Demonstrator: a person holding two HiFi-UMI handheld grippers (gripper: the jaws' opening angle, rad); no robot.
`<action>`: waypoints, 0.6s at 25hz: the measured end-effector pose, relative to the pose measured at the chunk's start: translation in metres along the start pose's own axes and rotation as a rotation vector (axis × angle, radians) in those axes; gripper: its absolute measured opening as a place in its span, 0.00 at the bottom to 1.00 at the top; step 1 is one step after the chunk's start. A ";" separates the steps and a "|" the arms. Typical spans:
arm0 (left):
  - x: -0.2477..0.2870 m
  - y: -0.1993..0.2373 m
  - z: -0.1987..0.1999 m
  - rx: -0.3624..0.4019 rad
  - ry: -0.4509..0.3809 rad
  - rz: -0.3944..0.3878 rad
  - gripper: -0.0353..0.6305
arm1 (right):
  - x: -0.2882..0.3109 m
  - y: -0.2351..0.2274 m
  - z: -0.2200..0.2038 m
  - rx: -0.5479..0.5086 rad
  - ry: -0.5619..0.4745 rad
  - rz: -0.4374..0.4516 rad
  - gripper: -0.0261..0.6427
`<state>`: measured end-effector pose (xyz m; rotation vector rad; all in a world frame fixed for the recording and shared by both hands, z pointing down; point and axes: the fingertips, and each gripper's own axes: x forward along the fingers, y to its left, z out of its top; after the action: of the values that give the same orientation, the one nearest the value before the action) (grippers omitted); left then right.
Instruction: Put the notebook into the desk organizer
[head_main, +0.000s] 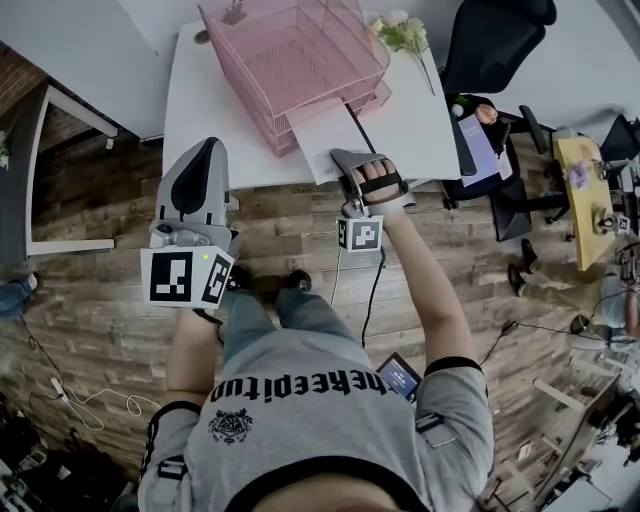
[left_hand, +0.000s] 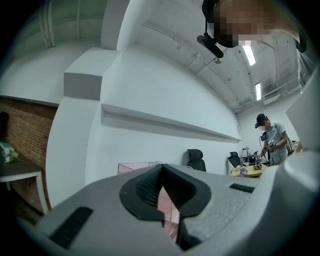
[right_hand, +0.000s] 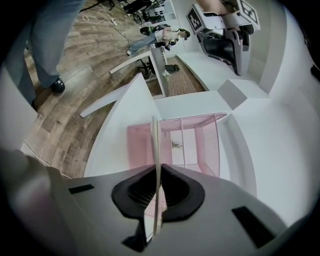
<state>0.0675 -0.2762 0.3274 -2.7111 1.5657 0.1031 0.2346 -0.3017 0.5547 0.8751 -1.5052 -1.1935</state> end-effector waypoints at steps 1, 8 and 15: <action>0.001 0.001 0.000 0.000 0.001 0.005 0.06 | 0.003 -0.001 -0.001 0.005 -0.002 0.004 0.06; 0.007 0.010 -0.003 0.005 0.009 0.040 0.06 | 0.024 0.001 -0.003 -0.006 -0.016 0.038 0.06; 0.010 0.021 -0.005 0.011 0.015 0.075 0.06 | 0.042 0.002 -0.001 -0.005 -0.032 0.071 0.07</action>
<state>0.0541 -0.2953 0.3319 -2.6515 1.6673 0.0755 0.2250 -0.3411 0.5676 0.7954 -1.5457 -1.1640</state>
